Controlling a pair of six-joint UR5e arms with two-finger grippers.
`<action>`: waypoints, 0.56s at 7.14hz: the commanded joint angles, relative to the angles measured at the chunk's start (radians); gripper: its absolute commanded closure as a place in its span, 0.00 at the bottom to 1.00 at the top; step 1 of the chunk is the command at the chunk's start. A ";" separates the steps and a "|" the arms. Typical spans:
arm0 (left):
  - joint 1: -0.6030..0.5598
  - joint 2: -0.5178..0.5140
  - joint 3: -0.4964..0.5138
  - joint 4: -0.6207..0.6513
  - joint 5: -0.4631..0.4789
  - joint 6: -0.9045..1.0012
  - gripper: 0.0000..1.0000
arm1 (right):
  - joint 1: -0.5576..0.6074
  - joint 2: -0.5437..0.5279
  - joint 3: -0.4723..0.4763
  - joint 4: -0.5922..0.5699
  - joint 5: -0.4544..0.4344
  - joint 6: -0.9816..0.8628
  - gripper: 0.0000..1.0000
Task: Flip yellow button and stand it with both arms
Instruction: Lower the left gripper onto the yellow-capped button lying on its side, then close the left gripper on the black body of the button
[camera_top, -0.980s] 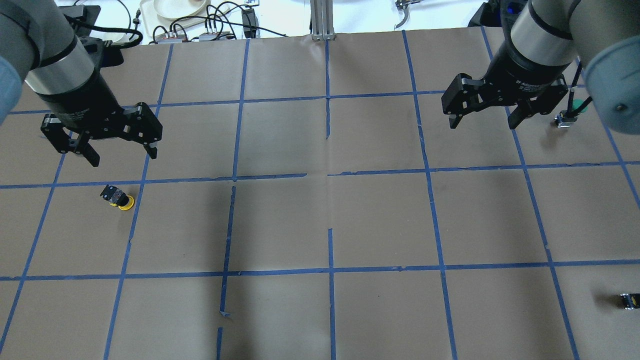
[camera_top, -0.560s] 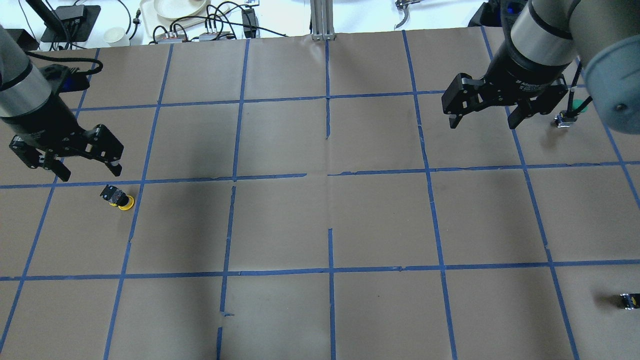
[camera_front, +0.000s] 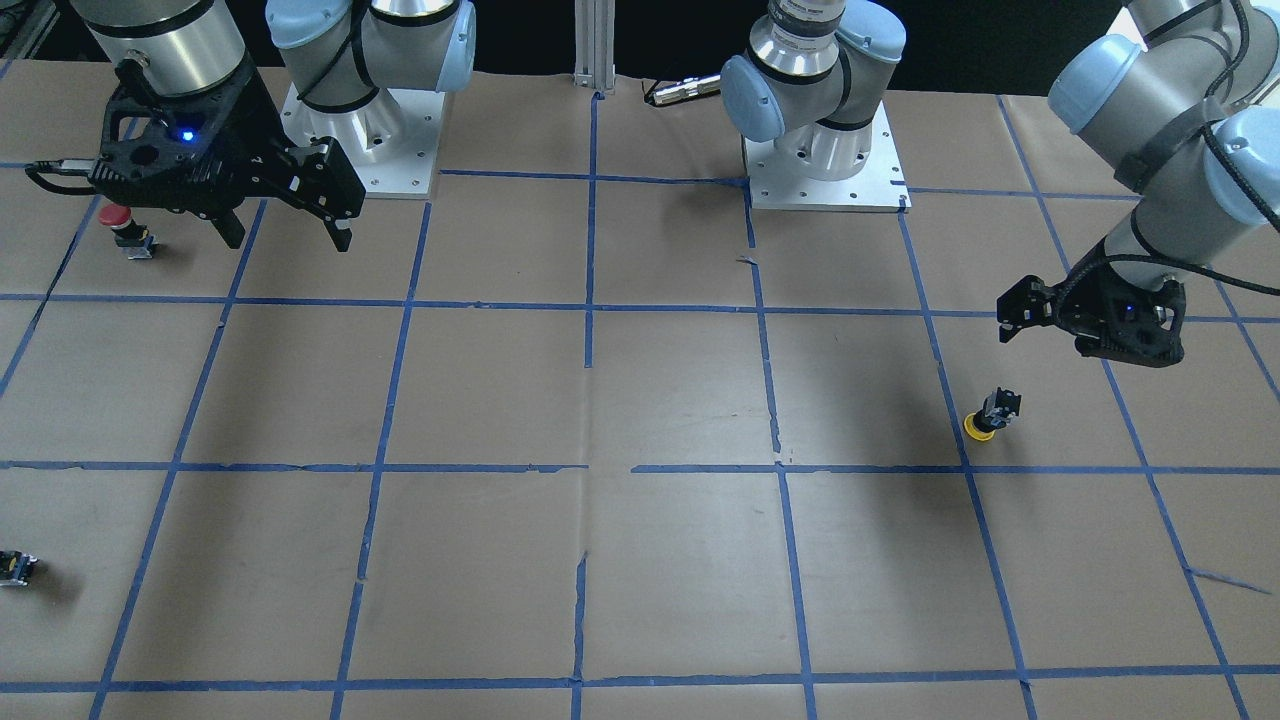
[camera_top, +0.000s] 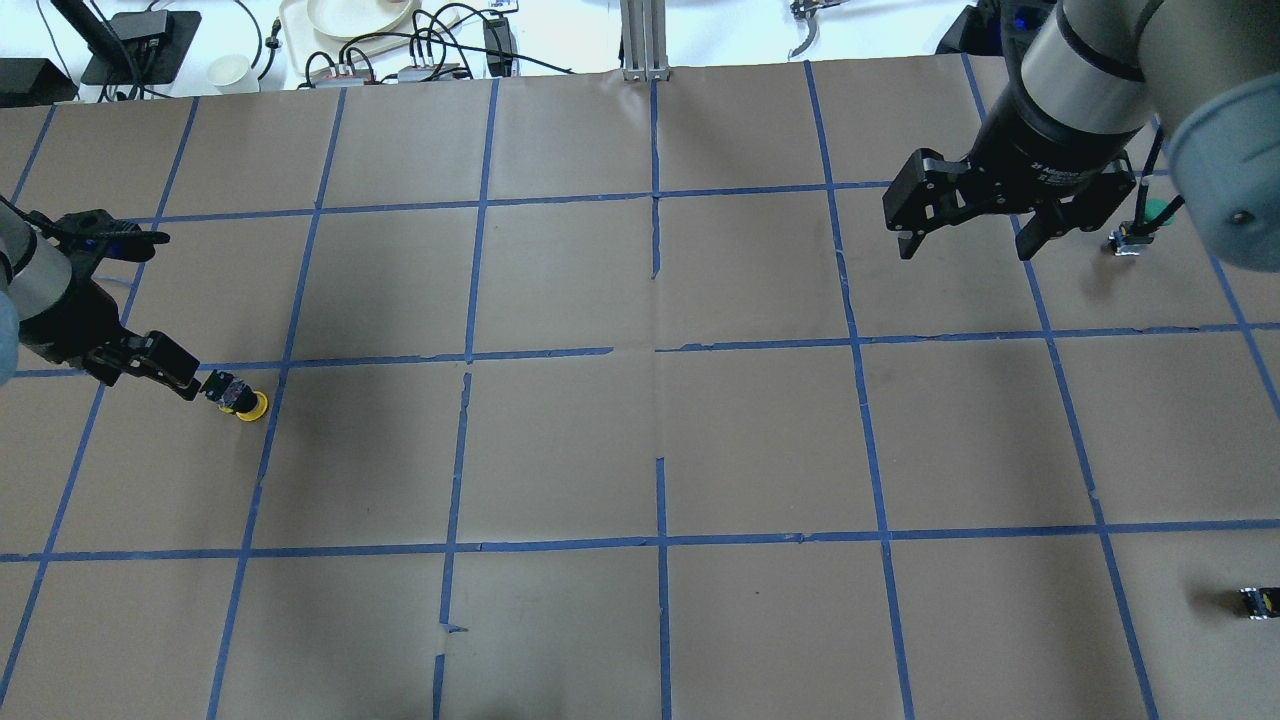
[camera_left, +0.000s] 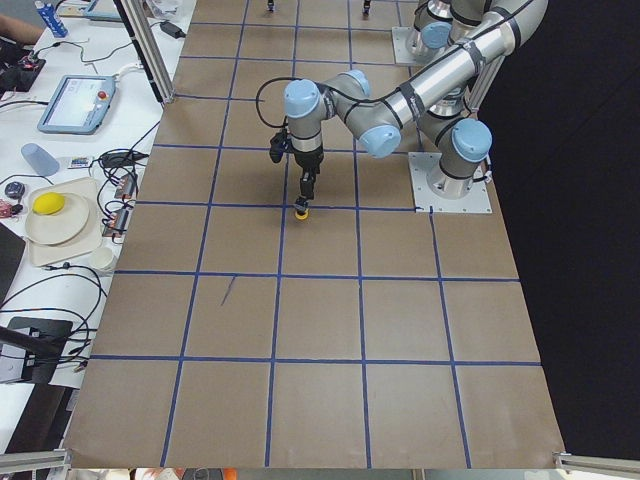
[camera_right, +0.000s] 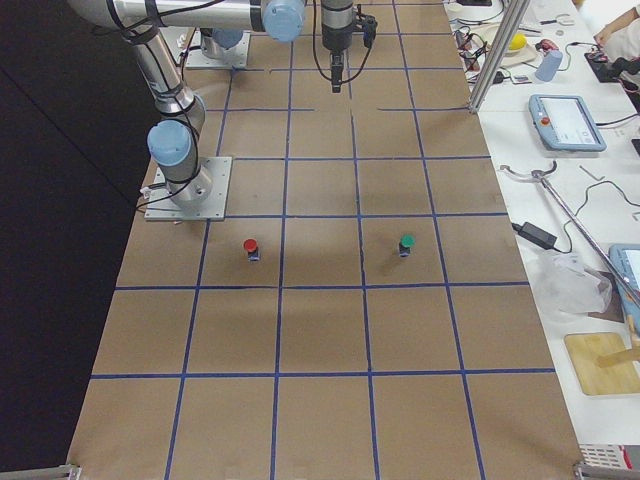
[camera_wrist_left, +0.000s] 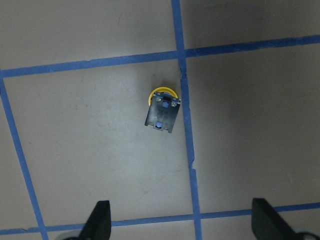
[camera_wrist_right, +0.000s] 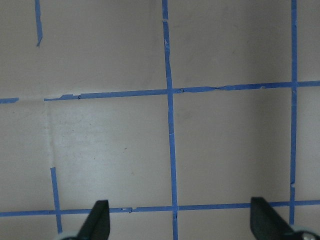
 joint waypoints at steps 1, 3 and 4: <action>0.005 -0.025 -0.041 0.039 -0.009 0.066 0.00 | 0.001 0.000 0.001 -0.002 0.001 0.004 0.00; 0.005 -0.100 -0.045 0.147 -0.007 0.140 0.00 | 0.001 0.000 0.001 0.000 0.001 0.002 0.00; 0.005 -0.113 -0.049 0.152 -0.010 0.149 0.00 | 0.001 0.000 0.001 -0.005 0.002 0.002 0.00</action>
